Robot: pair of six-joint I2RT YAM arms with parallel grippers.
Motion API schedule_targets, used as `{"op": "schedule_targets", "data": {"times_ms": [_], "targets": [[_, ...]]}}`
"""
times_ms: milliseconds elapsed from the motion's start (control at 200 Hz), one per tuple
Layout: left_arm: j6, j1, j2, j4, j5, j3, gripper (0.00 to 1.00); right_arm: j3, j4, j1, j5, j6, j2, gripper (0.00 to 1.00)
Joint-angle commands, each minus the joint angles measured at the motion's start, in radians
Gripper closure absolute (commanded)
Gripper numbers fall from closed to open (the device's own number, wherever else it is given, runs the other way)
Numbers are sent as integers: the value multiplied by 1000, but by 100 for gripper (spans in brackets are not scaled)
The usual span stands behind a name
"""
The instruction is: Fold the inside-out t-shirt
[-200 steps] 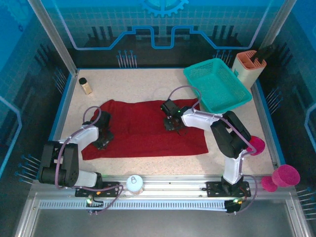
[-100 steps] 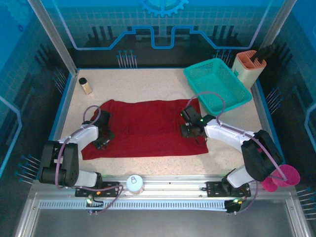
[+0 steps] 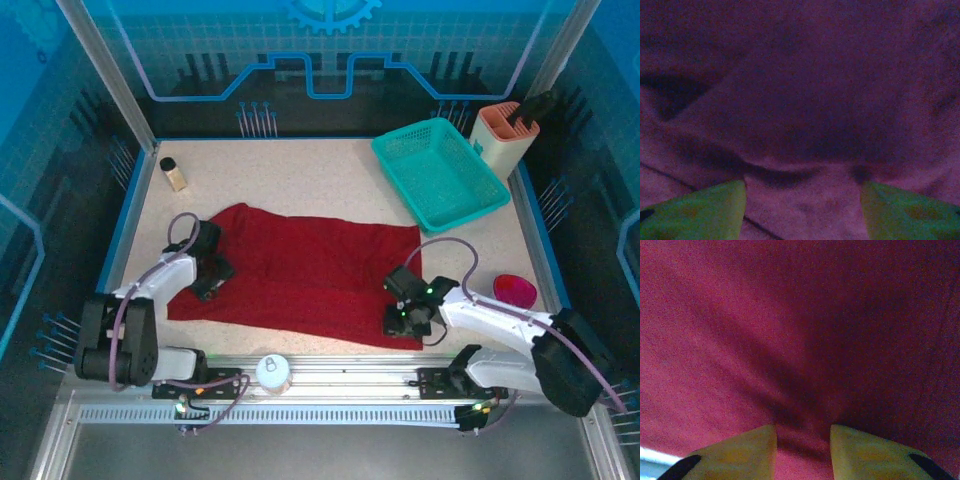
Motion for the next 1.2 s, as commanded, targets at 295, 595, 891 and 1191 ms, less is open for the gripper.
{"op": "schedule_targets", "data": {"times_ms": [295,595,891,1191], "targets": [[-80,-125,-219,-31,-14,-19,37,302,12,54,119,39,179,69],[-202,-152,-102,-10,-24,-168,41,71,10,31,-36,195,325,65],[-333,-285,-475,-341,-40,-246,46,-3,-137,39,-89,143,110,62],[21,-289,-392,-256,-185,94,24,433,-56,-143,192,-391,133,57]]}}
